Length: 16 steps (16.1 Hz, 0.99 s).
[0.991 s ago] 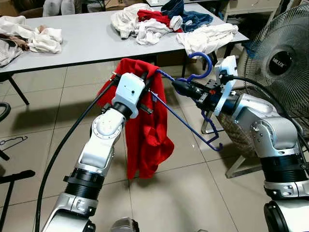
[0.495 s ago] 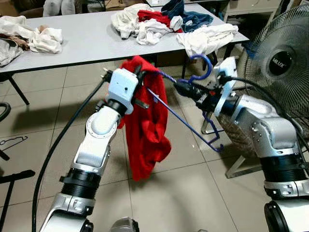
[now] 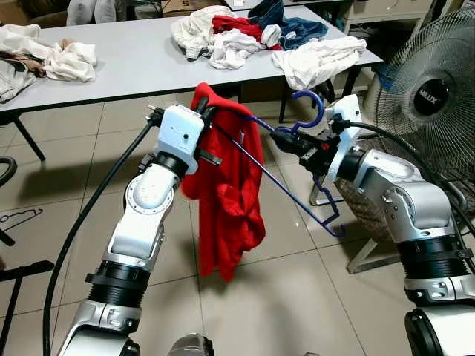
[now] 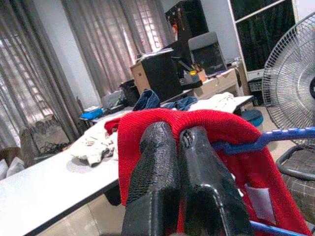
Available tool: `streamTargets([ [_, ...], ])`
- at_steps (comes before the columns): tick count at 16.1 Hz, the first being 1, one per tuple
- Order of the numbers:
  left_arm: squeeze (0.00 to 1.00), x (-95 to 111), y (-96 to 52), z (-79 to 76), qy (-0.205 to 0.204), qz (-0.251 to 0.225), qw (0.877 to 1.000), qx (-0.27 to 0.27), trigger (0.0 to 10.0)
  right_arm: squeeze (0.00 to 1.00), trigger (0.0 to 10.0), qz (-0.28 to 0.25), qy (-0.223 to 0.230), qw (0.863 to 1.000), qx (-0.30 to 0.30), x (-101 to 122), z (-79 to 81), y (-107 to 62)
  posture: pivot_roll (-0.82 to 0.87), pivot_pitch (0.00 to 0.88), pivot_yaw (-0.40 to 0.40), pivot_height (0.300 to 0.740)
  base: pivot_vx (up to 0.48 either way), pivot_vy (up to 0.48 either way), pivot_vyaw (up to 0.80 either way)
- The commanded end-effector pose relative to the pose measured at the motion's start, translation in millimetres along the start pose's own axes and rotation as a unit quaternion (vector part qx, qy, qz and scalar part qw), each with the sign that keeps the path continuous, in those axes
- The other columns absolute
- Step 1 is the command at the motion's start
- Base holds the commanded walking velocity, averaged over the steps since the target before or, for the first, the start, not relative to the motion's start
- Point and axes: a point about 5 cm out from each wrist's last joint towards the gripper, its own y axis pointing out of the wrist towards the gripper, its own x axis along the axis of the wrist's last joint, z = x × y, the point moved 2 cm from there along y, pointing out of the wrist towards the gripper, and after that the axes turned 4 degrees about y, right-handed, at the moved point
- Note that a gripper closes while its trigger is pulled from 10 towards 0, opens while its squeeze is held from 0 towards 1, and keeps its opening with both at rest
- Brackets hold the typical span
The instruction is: Hang hanger
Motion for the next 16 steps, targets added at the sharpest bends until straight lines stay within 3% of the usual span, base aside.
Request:
streamTargets([
  [1,0.00,6,1.8,-4.9,0.002,-0.011,1.000,-0.017,0.0,0.00,0.0,-0.007,-0.015,1.000,0.019,9,8.2,3.6,-0.02,0.000,0.044,0.740,0.000,0.000,0.00],
  [3,0.00,7,2.6,-13.7,-0.003,-0.012,0.999,-0.046,0.0,0.00,0.0,-0.009,-0.016,1.000,0.016,9,8.9,5.2,-0.02,0.000,0.044,0.740,0.000,0.000,0.00],
  [5,0.00,17,5.3,-32.3,-0.017,-0.029,0.993,-0.111,0.0,0.00,0.0,0.015,-0.035,0.999,0.005,0,7.3,8.2,-0.02,0.000,0.042,0.740,0.000,0.000,0.00],
  [7,0.00,19,6.4,-38.0,0.002,-0.024,0.990,-0.136,0.0,0.00,0.0,0.016,-0.036,0.999,0.004,-2,7.6,9.6,-0.02,0.000,0.044,0.740,0.000,0.000,0.00],
  [13,0.00,-14,-0.9,-22.5,0.046,0.078,0.990,-0.106,0.0,0.00,0.0,-0.018,-0.035,0.999,0.024,14,8.5,4.6,-0.02,0.000,0.042,0.740,0.000,0.000,0.00],
  [16,0.00,-9,2.4,-19.1,0.049,0.069,0.993,-0.087,0.0,0.00,0.0,-0.016,-0.035,0.998,0.050,13,15.2,3.6,-0.02,0.000,0.043,0.740,0.000,0.000,0.00],
])
